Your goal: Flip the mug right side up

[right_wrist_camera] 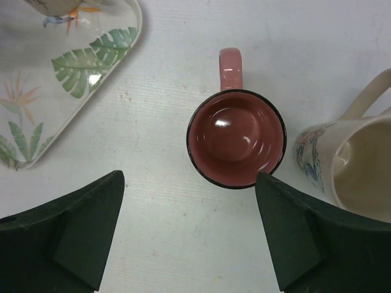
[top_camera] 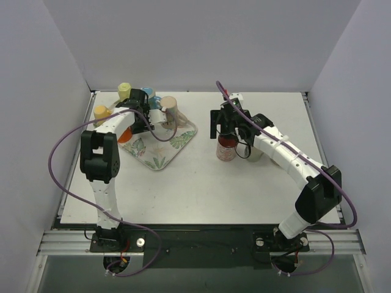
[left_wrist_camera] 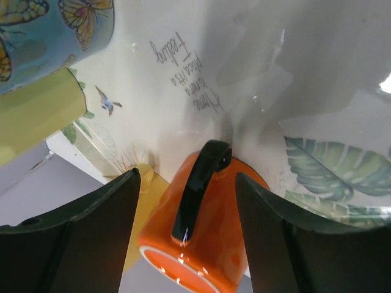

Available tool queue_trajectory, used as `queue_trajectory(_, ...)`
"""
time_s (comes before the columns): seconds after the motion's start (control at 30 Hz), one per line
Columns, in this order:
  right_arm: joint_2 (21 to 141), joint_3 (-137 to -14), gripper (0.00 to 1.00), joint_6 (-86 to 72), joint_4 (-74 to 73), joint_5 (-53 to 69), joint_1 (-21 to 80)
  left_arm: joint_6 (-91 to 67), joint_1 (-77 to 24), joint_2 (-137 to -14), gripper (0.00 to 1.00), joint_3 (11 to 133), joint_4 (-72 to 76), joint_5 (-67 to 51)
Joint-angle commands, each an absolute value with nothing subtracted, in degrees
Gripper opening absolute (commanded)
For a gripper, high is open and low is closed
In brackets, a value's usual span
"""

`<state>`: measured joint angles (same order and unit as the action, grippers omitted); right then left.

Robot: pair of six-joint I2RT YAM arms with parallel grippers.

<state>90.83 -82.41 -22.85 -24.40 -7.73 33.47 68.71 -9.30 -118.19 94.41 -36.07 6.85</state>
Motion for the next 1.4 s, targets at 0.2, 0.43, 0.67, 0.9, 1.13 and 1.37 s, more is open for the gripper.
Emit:
queue_trajectory(0.2,85.9,-78.9,0.83,-22.1,-24.9,-10.7,34.5,70.9,-8.2,-124.4,0.26,99.1,-32.3,11.3)
queue_trajectory(0.43,83.1,-78.0,0.83,-21.6,-24.8,-11.7,36.1,64.8,-8.8,-115.8,0.0,96.5,-37.9,6.8)
queue_trajectory(0.67,80.9,-78.0,0.83,-19.8,-23.4,-12.4,41.7,43.9,-8.0,-106.5,0.0,101.1,-44.8,-5.4)
queue_trajectory(0.9,75.2,-69.5,0.84,-23.6,-3.0,3.1,44.8,25.7,-7.6,-94.2,0.0,98.0,-44.5,-30.7)
queue_trajectory(1.13,73.2,-63.9,0.84,-30.0,17.3,13.0,49.1,0.4,-8.3,-87.9,0.0,94.1,-32.6,-54.8)
queue_trajectory(1.37,77.4,-65.5,0.79,-34.7,26.1,14.4,50.1,-8.7,-11.2,-87.0,0.0,91.8,-28.2,-60.3)
